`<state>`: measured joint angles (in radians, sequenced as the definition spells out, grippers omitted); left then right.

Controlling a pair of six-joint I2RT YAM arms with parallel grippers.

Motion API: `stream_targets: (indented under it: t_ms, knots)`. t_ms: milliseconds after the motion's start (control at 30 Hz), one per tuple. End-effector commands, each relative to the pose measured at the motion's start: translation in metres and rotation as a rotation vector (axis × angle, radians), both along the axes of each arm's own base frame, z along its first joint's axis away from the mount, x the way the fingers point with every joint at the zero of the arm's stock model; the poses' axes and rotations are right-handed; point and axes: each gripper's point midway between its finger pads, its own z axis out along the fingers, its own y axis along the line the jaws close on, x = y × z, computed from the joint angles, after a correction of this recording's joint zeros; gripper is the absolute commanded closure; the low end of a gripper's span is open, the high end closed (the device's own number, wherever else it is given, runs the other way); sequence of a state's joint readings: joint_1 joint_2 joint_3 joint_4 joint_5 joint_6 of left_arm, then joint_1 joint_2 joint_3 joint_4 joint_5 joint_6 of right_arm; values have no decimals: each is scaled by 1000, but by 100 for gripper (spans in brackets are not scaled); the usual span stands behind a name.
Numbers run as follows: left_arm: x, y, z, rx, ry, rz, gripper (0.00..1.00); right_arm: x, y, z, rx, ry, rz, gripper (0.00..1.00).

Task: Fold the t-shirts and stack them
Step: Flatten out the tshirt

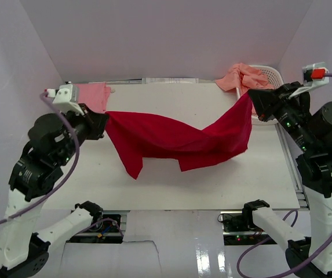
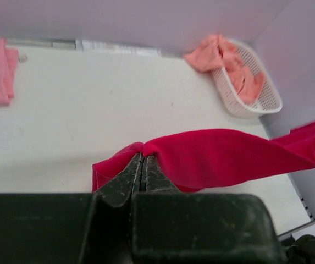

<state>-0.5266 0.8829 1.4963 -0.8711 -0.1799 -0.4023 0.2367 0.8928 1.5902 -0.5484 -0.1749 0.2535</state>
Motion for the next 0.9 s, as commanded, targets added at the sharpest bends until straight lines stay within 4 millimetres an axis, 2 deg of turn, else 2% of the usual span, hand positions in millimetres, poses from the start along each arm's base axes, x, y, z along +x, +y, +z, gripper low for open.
stream_targets:
  t_ms: [0,100,167,200,267,300,367,433,533,667,767,833,867]
  knots:
    - [-12,17,51,-64,-229,35,100,-34,-1,50,28,-226,40,92]
    - [-29,30,73,-99,-328,48,100,-65,-9,79,37,-347,35,92]
    - [-36,37,81,-108,-365,59,100,-86,-15,95,33,-430,28,92]
    - [-39,41,87,-117,-391,69,100,-103,-21,107,44,-492,17,92]
    - [-48,48,97,-129,-438,80,100,-119,-27,118,47,-551,2,92]
    - [-51,53,104,-138,-463,95,100,-135,-31,127,51,-599,-5,92]
    - [-59,59,113,-150,-500,103,100,-150,-33,135,51,-639,3,92]
    - [-63,61,116,-160,-518,101,100,-169,-34,144,57,-688,16,92]
    - [-71,63,120,-180,-550,90,100,-187,-34,151,57,-730,38,92]
    - [-76,66,118,-212,-564,94,100,-204,-29,158,57,-779,75,92]
    - [-78,67,116,-228,-575,96,100,-204,-26,160,57,-787,85,92]
    - [-73,65,111,-221,-563,101,100,-191,-24,157,67,-749,89,92]
    - [-70,64,108,-213,-551,104,100,-177,-22,150,69,-707,84,92]
